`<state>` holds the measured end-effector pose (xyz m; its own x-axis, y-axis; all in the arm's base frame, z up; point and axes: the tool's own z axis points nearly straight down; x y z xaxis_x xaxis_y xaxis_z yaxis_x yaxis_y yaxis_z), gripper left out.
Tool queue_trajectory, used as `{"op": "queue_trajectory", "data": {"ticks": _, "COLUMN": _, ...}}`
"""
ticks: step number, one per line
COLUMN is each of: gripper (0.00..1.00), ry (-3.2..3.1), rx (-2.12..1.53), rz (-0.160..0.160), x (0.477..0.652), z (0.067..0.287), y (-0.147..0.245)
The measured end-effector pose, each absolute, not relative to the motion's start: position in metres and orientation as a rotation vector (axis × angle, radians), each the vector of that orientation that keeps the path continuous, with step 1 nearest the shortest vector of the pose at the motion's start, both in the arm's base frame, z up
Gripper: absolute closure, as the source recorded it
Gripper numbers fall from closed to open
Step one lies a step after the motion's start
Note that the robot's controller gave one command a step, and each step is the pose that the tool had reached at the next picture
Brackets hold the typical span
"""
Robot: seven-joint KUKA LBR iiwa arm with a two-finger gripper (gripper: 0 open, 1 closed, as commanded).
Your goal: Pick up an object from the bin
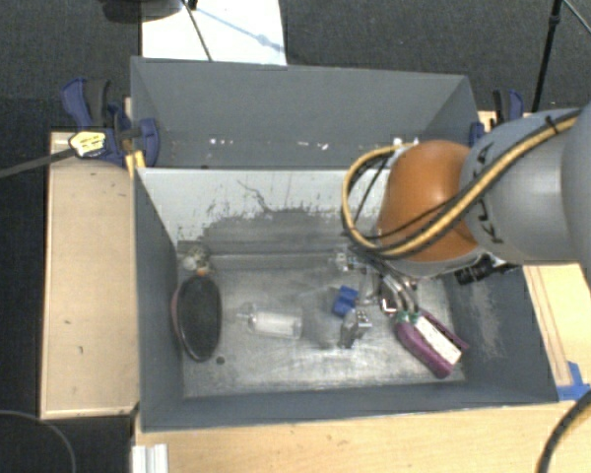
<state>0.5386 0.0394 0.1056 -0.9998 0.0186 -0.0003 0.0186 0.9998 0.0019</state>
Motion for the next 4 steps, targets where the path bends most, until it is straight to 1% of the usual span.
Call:
{"op": "queue_trajectory", "data": {"ticks": 1, "gripper": 0.00, "ry": 3.141, "rx": 0.071, "rz": 0.000, "x": 0.538, "z": 0.069, "y": 0.018}}
{"op": "queue_trajectory", "data": {"ticks": 2, "gripper": 0.00, "ry": 3.137, "rx": 0.069, "rz": 0.001, "x": 0.539, "z": 0.071, "y": 0.018}}
{"op": "queue_trajectory", "data": {"ticks": 3, "gripper": 1.00, "ry": 3.135, "rx": 0.066, "rz": 0.001, "x": 0.539, "z": 0.072, "y": 0.018}}
{"op": "queue_trajectory", "data": {"ticks": 4, "gripper": 1.00, "ry": 3.134, "rx": 0.063, "rz": 0.001, "x": 0.541, "z": 0.108, "y": 0.018}}
